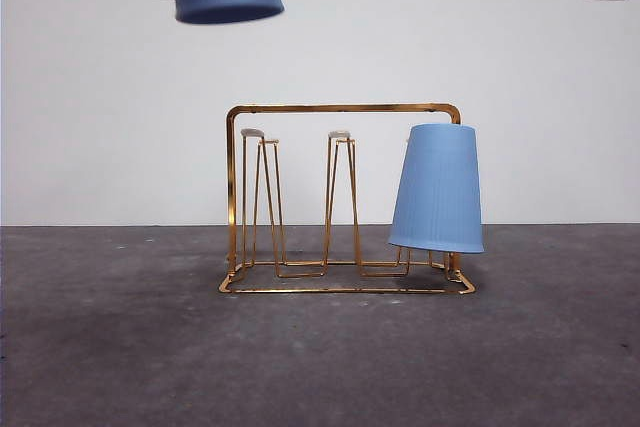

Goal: Pick up cup 1,put cup 1 in the cup rack,pick up cup 2,put cup 2 in the cup rack

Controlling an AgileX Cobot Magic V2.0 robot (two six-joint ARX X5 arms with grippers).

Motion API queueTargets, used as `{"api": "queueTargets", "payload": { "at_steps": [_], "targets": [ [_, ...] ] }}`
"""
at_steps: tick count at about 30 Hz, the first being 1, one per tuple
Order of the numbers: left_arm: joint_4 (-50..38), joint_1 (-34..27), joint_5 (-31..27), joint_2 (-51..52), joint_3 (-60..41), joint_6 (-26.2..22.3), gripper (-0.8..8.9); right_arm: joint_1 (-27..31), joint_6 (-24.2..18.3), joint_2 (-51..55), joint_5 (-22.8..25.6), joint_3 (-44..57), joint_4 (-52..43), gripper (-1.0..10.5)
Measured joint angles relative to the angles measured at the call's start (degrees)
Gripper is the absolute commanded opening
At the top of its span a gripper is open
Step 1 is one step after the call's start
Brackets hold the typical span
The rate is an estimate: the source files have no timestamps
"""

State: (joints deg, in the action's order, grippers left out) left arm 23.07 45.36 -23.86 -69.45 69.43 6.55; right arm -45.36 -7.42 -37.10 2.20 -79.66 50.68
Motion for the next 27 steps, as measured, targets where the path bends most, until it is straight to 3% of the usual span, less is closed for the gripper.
{"api": "queueTargets", "payload": {
  "at_steps": [10,27],
  "targets": [
    [-3.63,-6.75,6.93,-8.44,0.0,-0.42,-0.08,0.0,1.18,0.0,0.0,0.0,0.81,1.7],
    [-7.34,-7.5,7.52,-18.03,0.0,-0.55,-0.08,0.0,1.84,0.04,0.39,0.0,2.19,1.7]
  ]
}}
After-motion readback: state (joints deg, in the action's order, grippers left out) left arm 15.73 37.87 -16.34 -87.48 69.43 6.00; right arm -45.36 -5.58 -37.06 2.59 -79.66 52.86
